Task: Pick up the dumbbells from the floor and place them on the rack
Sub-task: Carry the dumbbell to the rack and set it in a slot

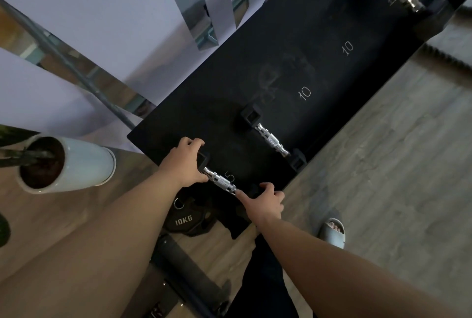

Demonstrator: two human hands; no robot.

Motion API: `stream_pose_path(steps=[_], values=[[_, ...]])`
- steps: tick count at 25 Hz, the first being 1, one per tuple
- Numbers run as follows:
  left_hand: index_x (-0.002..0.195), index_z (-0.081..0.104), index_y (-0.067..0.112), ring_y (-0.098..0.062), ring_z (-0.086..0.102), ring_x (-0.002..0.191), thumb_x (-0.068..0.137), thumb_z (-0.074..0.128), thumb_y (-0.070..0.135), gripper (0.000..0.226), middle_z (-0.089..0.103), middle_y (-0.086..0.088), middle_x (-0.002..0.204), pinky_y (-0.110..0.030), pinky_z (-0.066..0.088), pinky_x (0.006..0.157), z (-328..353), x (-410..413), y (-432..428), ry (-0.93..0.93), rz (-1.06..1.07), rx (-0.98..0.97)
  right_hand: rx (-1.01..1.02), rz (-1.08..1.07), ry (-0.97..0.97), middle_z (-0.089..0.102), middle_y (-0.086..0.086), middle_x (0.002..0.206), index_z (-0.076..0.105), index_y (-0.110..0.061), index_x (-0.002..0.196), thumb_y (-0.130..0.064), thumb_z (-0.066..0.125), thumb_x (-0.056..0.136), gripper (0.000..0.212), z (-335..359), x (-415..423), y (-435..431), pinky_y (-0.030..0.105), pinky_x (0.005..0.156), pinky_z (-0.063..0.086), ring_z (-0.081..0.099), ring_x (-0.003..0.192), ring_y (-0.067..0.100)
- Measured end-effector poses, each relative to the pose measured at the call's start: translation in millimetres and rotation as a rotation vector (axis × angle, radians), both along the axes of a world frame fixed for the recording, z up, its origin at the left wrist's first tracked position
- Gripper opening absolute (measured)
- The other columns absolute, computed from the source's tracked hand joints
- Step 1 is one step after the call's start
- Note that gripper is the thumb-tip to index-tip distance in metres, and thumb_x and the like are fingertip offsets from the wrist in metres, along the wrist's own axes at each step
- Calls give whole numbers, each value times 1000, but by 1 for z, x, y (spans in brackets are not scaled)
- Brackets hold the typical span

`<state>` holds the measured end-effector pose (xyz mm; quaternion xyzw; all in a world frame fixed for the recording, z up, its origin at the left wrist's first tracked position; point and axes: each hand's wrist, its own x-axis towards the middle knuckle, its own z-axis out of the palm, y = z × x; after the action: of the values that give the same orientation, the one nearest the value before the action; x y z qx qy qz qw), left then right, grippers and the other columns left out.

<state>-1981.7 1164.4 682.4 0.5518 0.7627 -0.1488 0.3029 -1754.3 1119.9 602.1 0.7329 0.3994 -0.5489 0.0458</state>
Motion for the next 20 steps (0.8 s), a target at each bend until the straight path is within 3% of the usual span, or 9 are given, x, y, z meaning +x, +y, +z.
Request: stream_pose_path(steps=[4,10,16,20], values=[[146,40,28,-27,59,115,72,91,32,91,41,-5,146,-43,58,92,2,-1,4,-6,-3,-6,-2,-23,27,33,6,148,44,-27,146,-64,81,76,87,0,3,2,44,102,51,41,135,37],[146,40,29,-25,60,112,72,91,32,90,41,-5,145,-39,58,88,2,0,2,-9,1,7,-13,-42,40,34,5,145,46,-28,147,-51,84,75,84,-3,4,4,44,105,51,42,132,34],[141,43,35,-22,55,114,68,90,38,87,43,2,141,-42,56,92,13,-1,-1,-28,19,54,-26,-105,57,38,5,143,54,-31,142,-45,91,66,86,-3,7,9,46,105,55,56,124,33],[141,41,37,-22,52,112,67,87,44,87,44,4,138,-40,55,90,36,5,6,-20,-59,78,-4,-132,73,42,3,135,57,-30,142,-47,92,61,90,14,16,11,36,95,57,58,104,22]])
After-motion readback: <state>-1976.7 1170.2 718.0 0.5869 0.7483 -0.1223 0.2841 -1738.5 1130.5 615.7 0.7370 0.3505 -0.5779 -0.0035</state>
